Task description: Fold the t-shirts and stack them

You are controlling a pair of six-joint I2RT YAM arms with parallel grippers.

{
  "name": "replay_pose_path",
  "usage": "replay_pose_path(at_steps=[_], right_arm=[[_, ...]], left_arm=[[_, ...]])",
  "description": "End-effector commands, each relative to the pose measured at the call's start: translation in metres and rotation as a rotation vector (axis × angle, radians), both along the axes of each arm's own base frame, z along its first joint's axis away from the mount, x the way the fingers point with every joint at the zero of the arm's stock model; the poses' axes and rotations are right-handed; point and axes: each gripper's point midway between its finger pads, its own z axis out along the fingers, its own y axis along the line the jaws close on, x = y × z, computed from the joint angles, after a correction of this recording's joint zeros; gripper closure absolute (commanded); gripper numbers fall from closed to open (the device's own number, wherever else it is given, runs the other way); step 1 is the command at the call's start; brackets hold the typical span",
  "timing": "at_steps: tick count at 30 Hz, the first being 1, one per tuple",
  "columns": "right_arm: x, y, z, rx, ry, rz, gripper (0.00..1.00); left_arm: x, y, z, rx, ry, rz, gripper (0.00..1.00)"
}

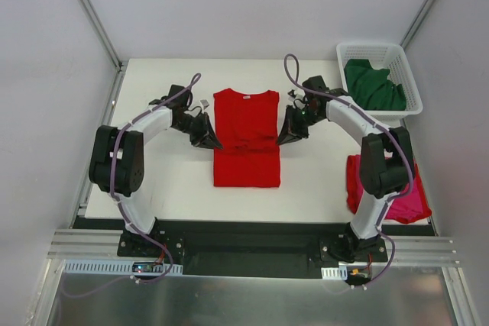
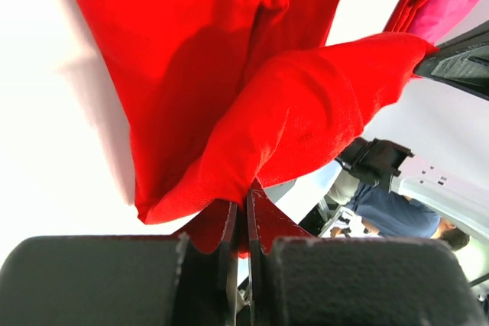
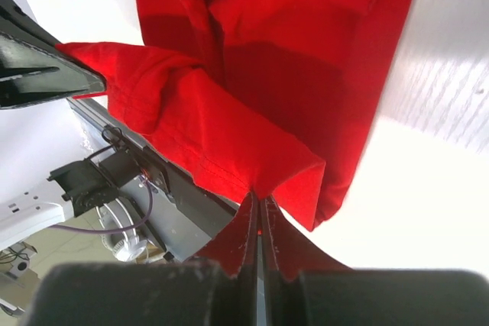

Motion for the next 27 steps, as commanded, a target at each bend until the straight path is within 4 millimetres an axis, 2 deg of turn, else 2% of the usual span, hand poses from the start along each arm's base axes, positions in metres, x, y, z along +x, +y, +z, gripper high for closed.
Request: replay_pose_path(at_steps=[1,8,14,27], right_arm=[[0.018,0.005,0.016,0.038,-0.033,0.006,0.99],[0.028,0.004,0.009,0.036,-0.011,0.001,0.99],[0.031,0.003,0.0,0.033,0.014,-0.003,0.99],[0.052,0.001,-0.012,0.047,0.05,-0.024,0.99]], left_arm=[[0.017,0.001,0.007,-0.023,-0.046,-0.014,1.0],[0.032,-0.002,0.005,-0.038,-0.04,-0.014,1.0],[0.041,-0.004,-0.001,-0.043,-0.028,-0.014,1.0],[0.054,-0.005,-0.014,-0.056,0.002,-0.015,1.0]])
